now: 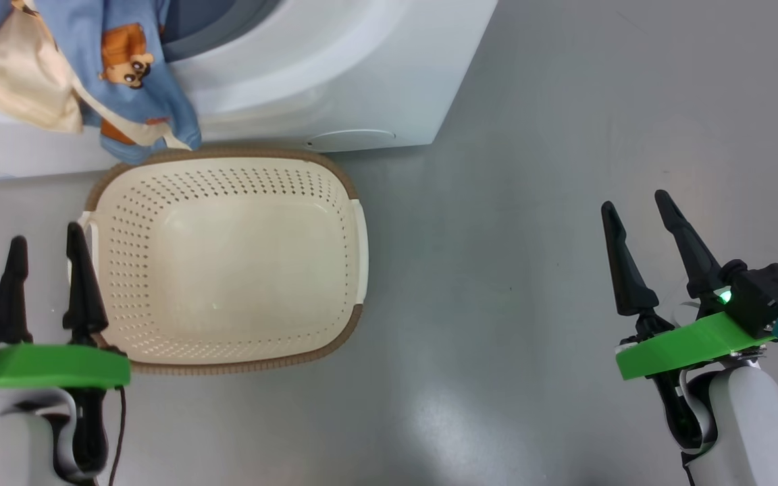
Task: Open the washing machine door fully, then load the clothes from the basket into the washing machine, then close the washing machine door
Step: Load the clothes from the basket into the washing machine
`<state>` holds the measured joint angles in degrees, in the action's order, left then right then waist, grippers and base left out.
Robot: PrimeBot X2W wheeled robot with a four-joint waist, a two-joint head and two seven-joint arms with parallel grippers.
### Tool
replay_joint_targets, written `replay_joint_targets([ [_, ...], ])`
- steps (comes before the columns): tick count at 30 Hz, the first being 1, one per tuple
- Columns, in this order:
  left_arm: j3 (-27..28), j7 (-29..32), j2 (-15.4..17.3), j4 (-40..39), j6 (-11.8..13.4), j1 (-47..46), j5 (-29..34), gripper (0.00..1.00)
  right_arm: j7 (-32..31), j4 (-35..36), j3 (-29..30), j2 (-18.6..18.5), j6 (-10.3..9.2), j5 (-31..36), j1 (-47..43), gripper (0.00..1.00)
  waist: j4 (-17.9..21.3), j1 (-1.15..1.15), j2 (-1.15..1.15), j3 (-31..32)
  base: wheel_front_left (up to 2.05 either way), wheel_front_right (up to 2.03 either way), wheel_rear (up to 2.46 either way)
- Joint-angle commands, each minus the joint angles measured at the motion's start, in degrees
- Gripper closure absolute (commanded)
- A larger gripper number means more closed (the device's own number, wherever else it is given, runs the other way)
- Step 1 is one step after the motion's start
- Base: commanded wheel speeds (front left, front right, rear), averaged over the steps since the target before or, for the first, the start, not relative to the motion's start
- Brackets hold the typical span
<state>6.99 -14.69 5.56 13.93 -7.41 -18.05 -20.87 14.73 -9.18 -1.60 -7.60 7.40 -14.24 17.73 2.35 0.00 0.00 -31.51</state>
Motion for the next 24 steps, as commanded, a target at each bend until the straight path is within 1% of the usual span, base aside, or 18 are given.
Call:
replay_joint_targets([
  [1, 1.01, -0.3, 2.45, 0.31, -0.08, -1.31, -0.78, 0.0, 0.27, 1.37, -1.63, 0.23, 0.09, 0.25, 0.01, 0.0, 0.45, 0.0, 0.0, -0.69, 0.0, 0.0, 0.0],
  [5, -0.76, -0.3, 4.11, 4.22, -0.08, -4.09, -2.29, 0.0, 0.27, 1.29, -2.06, 0.73, 0.09, 0.17, 0.64, 0.0, 1.27, 0.0, 0.0, -1.64, 0.0, 0.0, 0.0],
  [10, -3.84, -0.3, 6.91, 10.18, -0.08, -8.3, -4.34, 0.0, 0.27, 1.23, -2.7, 1.24, 0.09, 0.08, 1.33, 0.0, 2.46, 0.0, 0.0, -3.05, 0.0, 0.0, 0.0],
  [15, -6.39, -0.3, 8.82, 15.8, -0.08, -12.87, -6.45, 0.0, 0.27, 1.32, -3.33, 1.68, 0.09, 0.09, 2.0, 0.0, 3.63, 0.0, 0.0, -4.44, 0.0, 0.0, 0.0],
  [20, -8.79, -0.3, 10.51, 18.78, -0.08, -16.79, -8.04, 0.0, 0.27, 1.31, -3.91, 2.04, 0.09, 0.07, 2.44, 0.0, 4.81, 0.0, 0.0, -5.5, 0.0, 0.0, 0.0],
  [24, -9.35, -0.3, 11.75, 20.41, -0.08, -19.78, -9.11, 0.0, 0.27, 1.36, -4.09, 2.2, 0.09, 0.07, 2.52, 0.0, 5.52, 0.0, 0.0, -6.27, 0.0, 0.0, 0.0],
])
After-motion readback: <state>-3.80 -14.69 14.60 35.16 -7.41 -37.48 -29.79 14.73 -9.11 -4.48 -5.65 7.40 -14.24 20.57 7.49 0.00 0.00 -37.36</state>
